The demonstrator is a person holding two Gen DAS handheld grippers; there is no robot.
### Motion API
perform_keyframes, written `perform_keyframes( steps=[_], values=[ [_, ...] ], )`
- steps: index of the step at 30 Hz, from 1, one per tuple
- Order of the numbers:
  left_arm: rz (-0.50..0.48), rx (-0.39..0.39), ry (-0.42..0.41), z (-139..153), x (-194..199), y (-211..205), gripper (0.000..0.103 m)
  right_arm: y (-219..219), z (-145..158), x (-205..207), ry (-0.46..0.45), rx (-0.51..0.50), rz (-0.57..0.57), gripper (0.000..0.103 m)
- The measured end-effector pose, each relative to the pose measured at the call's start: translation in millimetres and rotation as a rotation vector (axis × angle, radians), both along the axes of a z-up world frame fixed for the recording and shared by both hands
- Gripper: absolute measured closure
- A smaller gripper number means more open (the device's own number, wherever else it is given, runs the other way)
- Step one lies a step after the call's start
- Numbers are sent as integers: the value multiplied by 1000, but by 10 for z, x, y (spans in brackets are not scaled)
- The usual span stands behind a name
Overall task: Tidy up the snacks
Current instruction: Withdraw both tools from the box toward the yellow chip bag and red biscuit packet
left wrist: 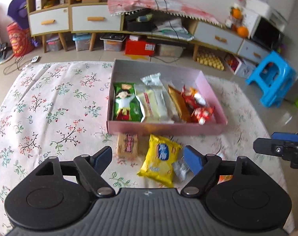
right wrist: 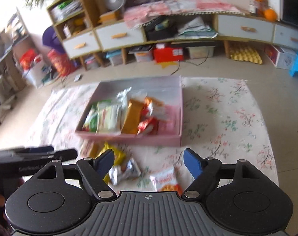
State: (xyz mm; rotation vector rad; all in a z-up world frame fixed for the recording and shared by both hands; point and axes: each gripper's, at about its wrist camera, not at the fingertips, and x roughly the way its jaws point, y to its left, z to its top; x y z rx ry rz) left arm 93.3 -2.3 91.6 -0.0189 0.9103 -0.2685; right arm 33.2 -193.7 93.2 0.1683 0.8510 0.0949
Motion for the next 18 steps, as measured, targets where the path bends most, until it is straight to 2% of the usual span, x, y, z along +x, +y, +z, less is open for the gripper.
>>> perform_keyframes(
  steps=[2, 4, 6, 9, 13, 18],
  values=[
    [0, 26, 21, -92, 53, -8, 26, 29, -59, -42, 8, -56, -9, 24],
    [-6, 14, 53, -157, 109, 13, 26, 31, -96, -80, 13, -81, -10, 24],
    [-21, 9, 60, -201, 144, 1, 24, 5, -129, -94, 24, -61, -4, 22],
    [-34, 55, 46, -260, 143, -72, 23, -5, -220, -66, 52, -47, 2, 17],
    [-31, 57, 54, -335, 138, -90, 23, 23, -458, 34, 149, -37, -2, 17],
    [-66, 63, 41, -424, 101, -135, 23, 98, -598, 60, 196, -25, 25, 17]
  ],
)
